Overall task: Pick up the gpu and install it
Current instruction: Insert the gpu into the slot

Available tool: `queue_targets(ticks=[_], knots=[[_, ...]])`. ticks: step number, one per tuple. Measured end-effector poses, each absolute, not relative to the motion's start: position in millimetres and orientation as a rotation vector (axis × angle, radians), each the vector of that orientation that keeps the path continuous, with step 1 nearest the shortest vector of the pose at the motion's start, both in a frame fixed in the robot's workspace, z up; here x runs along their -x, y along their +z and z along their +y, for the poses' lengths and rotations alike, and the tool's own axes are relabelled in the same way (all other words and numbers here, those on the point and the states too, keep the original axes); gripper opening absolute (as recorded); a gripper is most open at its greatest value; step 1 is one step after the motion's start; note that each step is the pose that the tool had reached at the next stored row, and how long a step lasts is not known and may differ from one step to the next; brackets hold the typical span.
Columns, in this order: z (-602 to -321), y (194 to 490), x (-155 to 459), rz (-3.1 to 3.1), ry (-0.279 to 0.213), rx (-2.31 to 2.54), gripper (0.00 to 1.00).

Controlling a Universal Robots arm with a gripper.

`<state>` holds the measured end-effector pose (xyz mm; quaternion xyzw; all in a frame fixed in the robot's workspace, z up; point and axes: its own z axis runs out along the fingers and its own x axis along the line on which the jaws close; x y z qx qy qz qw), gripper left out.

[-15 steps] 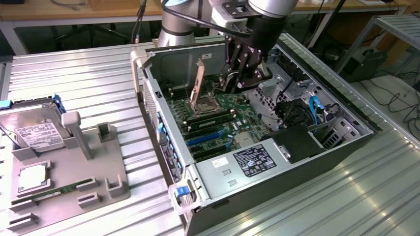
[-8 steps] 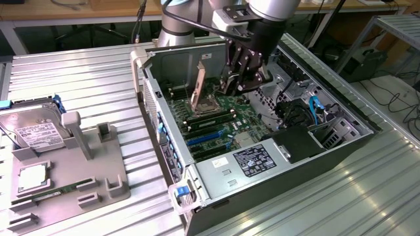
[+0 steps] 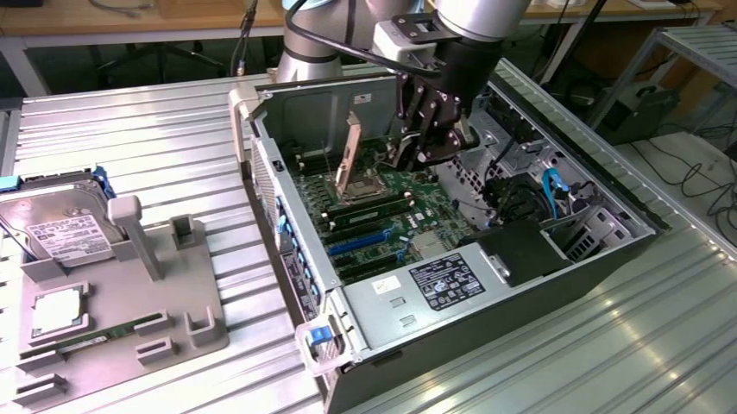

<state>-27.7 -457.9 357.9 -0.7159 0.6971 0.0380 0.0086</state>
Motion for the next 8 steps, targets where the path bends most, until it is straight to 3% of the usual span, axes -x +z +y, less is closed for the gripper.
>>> queue_targets(ticks=[8], knots=[[-460.1,355.4,27.8,2.178,0.118,2.237,0.28]])
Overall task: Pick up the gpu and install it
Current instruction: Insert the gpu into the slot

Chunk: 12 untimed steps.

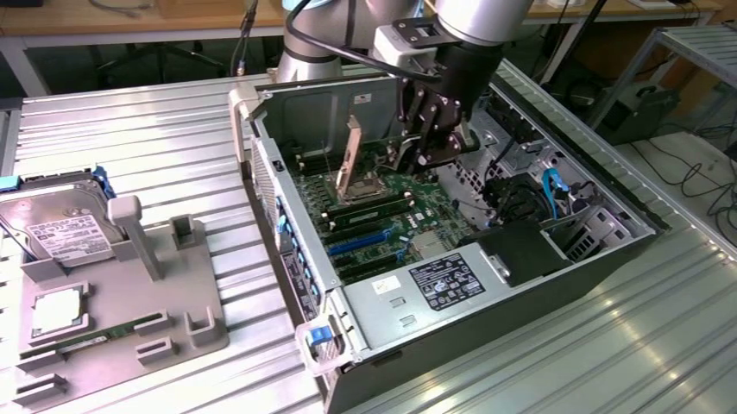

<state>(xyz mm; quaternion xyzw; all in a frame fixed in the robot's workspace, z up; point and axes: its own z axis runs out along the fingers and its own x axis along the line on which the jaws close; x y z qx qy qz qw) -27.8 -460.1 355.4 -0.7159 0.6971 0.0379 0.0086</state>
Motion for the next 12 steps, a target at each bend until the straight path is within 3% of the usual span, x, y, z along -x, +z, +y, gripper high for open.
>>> queue_targets(ticks=[12], knots=[[-463.5,349.4,28.6,2.177,0.117,2.236,0.28]])
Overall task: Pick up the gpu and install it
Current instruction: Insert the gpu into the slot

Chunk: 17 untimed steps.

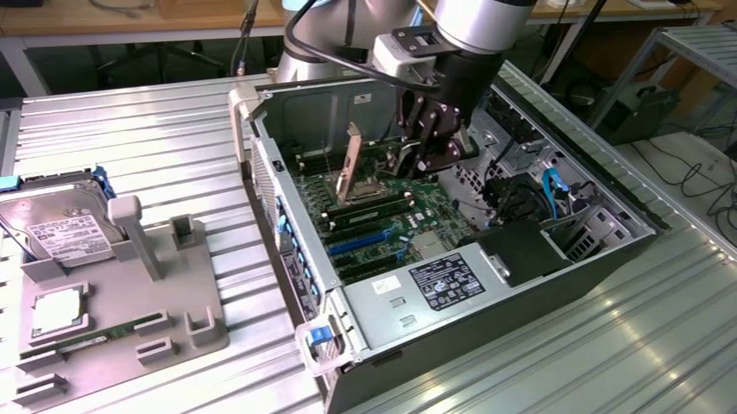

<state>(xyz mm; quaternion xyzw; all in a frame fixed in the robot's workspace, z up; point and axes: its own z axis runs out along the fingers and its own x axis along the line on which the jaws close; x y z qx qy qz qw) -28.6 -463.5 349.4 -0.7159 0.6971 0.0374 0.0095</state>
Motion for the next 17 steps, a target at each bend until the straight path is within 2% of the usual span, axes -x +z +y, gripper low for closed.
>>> queue_targets(ticks=[17], knots=[[-468.5,345.3,28.6,2.177,0.117,2.236,0.28]])
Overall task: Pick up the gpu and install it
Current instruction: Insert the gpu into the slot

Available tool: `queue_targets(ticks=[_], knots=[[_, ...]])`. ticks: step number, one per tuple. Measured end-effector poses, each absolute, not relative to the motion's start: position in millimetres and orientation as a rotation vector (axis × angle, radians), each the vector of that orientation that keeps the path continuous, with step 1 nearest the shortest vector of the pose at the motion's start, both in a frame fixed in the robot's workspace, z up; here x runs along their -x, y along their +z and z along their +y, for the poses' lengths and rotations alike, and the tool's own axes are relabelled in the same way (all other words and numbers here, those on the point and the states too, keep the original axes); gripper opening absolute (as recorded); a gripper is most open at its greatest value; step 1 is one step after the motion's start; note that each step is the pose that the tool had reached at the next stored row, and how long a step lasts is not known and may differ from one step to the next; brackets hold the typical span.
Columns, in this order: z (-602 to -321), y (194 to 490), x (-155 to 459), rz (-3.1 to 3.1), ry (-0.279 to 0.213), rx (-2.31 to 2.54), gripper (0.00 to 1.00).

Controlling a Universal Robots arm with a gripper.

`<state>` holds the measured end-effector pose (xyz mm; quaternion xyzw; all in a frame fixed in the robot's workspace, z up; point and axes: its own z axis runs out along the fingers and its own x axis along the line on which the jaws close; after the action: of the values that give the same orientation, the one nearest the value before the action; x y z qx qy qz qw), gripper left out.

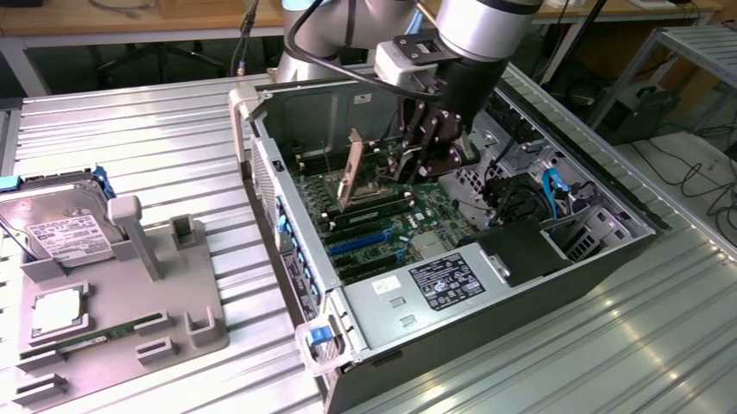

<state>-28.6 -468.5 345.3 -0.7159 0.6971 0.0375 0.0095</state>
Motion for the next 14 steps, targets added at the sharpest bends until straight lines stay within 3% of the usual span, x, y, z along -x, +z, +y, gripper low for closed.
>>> queue_targets(ticks=[14], knots=[[-471.2,340.1,29.2,2.177,0.117,2.235,0.28]])
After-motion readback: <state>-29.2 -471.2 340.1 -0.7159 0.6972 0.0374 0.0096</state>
